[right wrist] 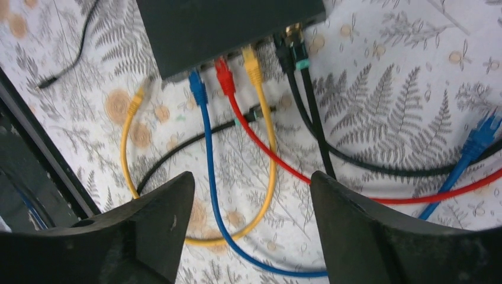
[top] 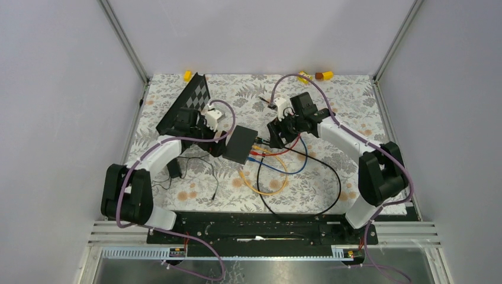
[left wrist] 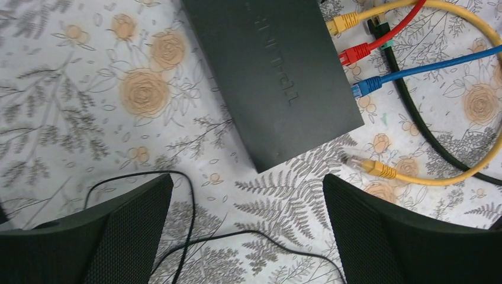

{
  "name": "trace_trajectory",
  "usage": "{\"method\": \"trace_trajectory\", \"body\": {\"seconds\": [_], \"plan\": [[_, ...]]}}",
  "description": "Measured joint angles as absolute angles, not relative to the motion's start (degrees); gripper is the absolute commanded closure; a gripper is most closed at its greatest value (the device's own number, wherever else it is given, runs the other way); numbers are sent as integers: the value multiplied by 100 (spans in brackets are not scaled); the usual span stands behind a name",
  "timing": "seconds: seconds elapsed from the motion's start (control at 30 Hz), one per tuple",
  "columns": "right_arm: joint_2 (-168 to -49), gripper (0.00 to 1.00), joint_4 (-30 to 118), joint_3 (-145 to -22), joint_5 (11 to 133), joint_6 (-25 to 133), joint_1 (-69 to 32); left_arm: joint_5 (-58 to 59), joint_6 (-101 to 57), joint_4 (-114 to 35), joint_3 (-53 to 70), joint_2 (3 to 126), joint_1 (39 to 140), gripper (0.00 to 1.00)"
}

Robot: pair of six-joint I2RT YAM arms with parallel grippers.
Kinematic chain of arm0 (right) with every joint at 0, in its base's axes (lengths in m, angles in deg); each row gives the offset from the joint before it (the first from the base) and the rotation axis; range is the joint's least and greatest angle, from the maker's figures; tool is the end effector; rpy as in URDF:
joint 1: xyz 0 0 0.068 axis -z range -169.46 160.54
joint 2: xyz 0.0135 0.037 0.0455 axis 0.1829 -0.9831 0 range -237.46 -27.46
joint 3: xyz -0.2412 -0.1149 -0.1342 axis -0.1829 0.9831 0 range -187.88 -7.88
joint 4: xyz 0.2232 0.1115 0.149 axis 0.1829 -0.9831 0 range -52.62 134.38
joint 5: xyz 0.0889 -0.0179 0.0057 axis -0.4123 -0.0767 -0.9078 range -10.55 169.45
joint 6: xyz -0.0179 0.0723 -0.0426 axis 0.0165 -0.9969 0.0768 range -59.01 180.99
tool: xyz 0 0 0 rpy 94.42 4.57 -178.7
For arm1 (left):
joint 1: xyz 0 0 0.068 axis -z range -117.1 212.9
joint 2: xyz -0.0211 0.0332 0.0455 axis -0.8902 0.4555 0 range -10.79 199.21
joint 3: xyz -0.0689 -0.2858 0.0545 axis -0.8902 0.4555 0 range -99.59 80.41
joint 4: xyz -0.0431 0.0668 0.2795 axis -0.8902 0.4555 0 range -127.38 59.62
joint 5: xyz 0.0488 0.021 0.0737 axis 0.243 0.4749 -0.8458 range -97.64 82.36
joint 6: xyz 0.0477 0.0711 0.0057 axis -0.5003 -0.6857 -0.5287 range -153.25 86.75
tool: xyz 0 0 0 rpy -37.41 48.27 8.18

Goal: Pull the plug from the switch port
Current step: Move the power supply to the corner of the board, then pull the connector from the switch port.

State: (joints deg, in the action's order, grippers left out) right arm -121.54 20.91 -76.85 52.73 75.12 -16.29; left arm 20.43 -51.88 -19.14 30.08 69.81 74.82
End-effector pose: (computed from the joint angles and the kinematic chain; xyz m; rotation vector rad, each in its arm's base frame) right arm 0.3502 0.2152 0.2348 -1.0391 2.1677 0.6653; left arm 0.3196 -0.1039 0.2079 0.8313 2.2017 -0.5328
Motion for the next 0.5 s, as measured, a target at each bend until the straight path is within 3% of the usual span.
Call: {"method": "trace_trajectory", "body": {"seconds": [0.23,0.5], "plan": [[-12694,15,2404,-8190,5064,6954,-1629,2032,-4666,-1910,2646,7580,7690,1],[-13442,19,2528,-8612,4670,6559,-1622,2019,-4320,-1956,2372,7984,7852,1]]}}
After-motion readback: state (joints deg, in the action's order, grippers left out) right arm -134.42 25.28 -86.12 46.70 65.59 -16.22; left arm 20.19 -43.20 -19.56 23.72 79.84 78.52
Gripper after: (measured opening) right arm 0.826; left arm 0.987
